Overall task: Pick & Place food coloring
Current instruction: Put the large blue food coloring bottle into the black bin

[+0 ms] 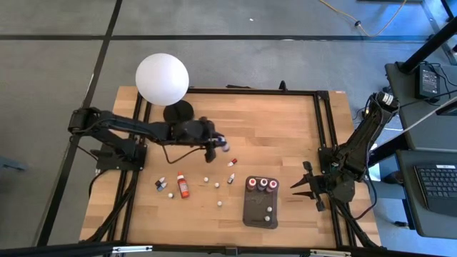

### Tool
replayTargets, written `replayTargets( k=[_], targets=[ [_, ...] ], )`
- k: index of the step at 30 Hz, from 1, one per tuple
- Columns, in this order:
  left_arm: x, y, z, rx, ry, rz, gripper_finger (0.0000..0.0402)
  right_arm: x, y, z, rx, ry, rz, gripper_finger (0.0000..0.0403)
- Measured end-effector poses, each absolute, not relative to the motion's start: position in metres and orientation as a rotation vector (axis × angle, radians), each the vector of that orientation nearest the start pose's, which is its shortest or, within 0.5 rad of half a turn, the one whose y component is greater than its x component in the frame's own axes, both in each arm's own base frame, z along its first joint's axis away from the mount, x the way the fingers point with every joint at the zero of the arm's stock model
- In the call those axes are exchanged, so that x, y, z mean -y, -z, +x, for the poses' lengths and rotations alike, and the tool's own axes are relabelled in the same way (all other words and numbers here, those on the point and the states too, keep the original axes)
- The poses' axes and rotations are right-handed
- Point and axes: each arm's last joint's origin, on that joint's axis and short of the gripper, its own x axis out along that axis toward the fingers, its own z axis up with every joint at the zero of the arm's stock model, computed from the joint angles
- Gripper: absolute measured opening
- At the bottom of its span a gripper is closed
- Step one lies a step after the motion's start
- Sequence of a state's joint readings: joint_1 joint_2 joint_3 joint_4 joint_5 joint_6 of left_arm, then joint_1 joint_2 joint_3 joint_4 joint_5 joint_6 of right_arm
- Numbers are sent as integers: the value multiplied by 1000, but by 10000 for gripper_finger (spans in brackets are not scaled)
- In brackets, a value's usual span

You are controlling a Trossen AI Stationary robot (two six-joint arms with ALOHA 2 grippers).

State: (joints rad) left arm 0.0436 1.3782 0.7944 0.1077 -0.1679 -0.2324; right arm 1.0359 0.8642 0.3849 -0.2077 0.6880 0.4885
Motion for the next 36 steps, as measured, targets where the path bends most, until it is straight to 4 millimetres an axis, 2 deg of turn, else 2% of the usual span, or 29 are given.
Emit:
replayTargets(
  k=[4,9,15,19,23,29,36],
  targets=[
    [-14,-250,321,-424,-217,-121,115,-131,-187,99,-510,-211,-49,115],
    [-11,-275,372,-425,-121,-44,116,-131,-188,99,-510,-210,-45,115],
    [-13,-276,427,-542,-90,32,116,-131,-188,99,-514,-198,6,115],
    [-16,-262,456,-578,-23,20,117,-131,-188,99,-518,-192,33,115],
    [-24,-241,475,-612,10,-20,118,-131,-188,99,-524,-180,83,115],
    [-27,-209,487,-661,12,-49,120,-131,-187,99,-524,-179,85,115],
    [-20,-189,497,-643,37,-47,119,-131,-187,99,-526,-179,82,115]
  ],
)
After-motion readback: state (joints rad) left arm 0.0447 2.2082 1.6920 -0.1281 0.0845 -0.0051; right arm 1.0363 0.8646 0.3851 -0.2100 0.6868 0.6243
